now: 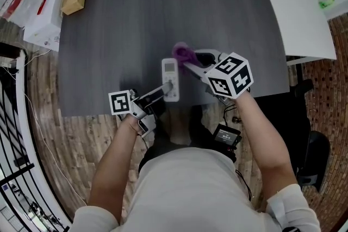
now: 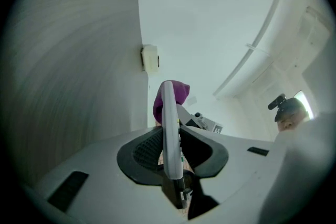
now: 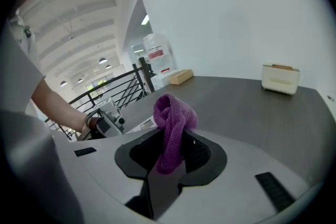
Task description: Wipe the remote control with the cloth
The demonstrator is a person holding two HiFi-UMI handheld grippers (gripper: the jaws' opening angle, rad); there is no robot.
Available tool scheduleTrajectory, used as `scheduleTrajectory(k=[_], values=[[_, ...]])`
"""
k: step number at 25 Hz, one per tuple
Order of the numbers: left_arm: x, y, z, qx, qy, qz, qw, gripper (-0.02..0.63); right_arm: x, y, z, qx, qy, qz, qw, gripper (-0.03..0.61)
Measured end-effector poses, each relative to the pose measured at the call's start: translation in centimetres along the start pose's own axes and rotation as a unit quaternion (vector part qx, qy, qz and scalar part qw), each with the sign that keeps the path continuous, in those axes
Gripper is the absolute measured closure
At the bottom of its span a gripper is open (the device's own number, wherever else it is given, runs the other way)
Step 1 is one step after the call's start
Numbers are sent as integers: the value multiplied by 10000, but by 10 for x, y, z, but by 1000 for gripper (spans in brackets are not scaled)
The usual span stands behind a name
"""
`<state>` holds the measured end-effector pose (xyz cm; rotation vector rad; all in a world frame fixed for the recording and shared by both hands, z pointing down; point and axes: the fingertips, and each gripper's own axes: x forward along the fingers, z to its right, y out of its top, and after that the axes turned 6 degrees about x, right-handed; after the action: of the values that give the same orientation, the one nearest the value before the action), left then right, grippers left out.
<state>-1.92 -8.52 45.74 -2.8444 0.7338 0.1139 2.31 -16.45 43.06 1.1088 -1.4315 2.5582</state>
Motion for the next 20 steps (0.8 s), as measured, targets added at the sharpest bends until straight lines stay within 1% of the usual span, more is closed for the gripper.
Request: scheduleTrajectory(k=[2,4,10,14,18,20], values=[[-1,3,5,123,17,-56,9999,514,-2,2,-12,-140,58,79,9999,471],[-5,5,9,187,-6,-41,9998,512,-6,2,-20,-102,117,125,9998,471],[-7,21,13,109,-44,445,9989,514,-9,-14,-51,-429,259,-83,9987,472],[-10,26,8,115,169,680,9975,514,-14,-34,-66,-545,371,-328,9973,472],[-16,30,1,160,421,868,9952,514,-18,-55,-81,-866,441,-659,9931,471],[-20,31,-3,173,516,939,9941,514,-20,-67,-92,-1047,554,-837,9894,471]])
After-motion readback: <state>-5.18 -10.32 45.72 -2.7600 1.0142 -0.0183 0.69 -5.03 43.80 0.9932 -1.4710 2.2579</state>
